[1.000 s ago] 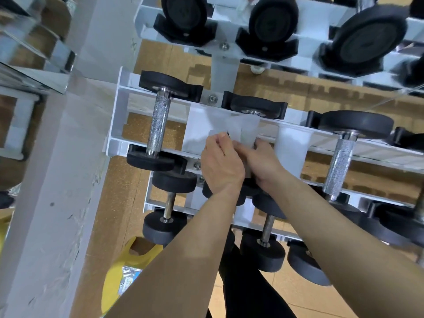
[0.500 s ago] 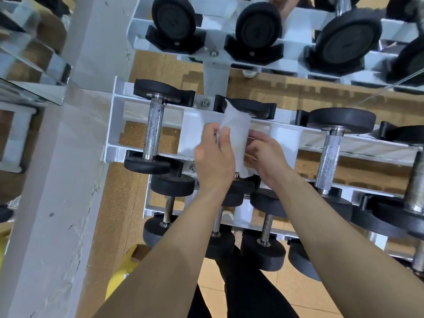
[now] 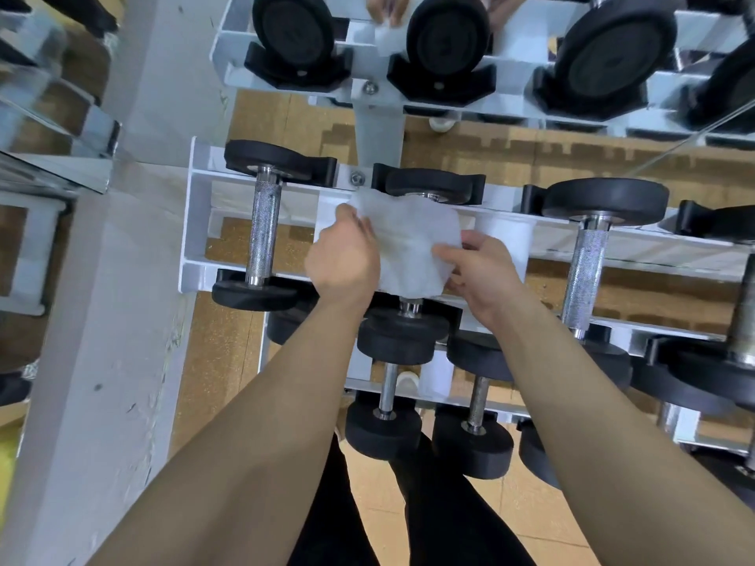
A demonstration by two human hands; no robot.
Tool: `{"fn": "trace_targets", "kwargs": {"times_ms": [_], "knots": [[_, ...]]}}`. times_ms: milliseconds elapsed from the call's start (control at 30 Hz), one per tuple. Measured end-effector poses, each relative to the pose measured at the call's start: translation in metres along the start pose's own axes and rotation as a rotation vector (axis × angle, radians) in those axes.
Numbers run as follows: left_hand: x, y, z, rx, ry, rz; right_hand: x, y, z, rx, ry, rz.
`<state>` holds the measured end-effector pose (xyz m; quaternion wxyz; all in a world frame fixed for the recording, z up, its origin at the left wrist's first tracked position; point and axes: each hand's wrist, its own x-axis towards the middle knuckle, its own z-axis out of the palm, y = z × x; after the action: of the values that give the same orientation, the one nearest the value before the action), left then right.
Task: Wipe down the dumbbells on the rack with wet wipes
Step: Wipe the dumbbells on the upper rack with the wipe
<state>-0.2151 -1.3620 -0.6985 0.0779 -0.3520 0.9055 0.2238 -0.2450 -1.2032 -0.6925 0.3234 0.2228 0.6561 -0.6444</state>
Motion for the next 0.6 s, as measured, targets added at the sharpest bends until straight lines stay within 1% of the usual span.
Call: {"fn": "trace_targets", "kwargs": {"times_ms": [33,67,167,200,233,300,333,367,400,433,467,500,600], "knots": [[-0.001,0.003,0.002,-0.037,-0.023,-0.004,-0.001,0.002,-0.003,0.029,0.014,-0.015],[-0.003,0.004,0.005,-0.085,-0.008,-0.005,-0.003,0.003,-0.005,0.106,0.01,-0.02],[-0.018,0.011,0.003,-0.183,0.273,0.077,-0.011,0.002,-0.011,0.428,-0.018,-0.021],[-0.023,0.015,0.001,-0.225,0.28,0.093,-0.013,0.001,-0.013,0.465,-0.023,-0.026],[-0.028,0.022,0.0,-0.307,0.188,0.069,-0.015,0.001,-0.013,0.445,-0.027,-0.031],[-0.031,0.035,0.005,-0.528,-0.148,-0.077,-0.015,0.006,-0.007,0.294,0.04,-0.022],[-0.031,0.041,0.007,-0.633,-0.297,-0.162,-0.014,0.01,-0.004,0.205,0.123,-0.009],[-0.03,0.045,0.01,-0.702,-0.404,-0.22,-0.014,0.013,0.0,0.14,0.228,0.006],[-0.028,0.047,0.014,-0.731,-0.463,-0.248,-0.014,0.017,0.003,0.099,0.342,0.008],[-0.026,0.049,0.018,-0.732,-0.48,-0.25,-0.017,0.021,0.006,0.073,0.442,-0.008],[-0.024,0.049,0.022,-0.723,-0.478,-0.249,-0.021,0.026,0.01,0.064,0.508,-0.045],[-0.023,0.05,0.025,-0.725,-0.471,-0.245,-0.026,0.031,0.015,0.064,0.542,-0.086],[-0.014,0.055,0.03,-0.76,-0.47,-0.26,-0.035,0.047,0.033,0.072,0.57,-0.167]]}}
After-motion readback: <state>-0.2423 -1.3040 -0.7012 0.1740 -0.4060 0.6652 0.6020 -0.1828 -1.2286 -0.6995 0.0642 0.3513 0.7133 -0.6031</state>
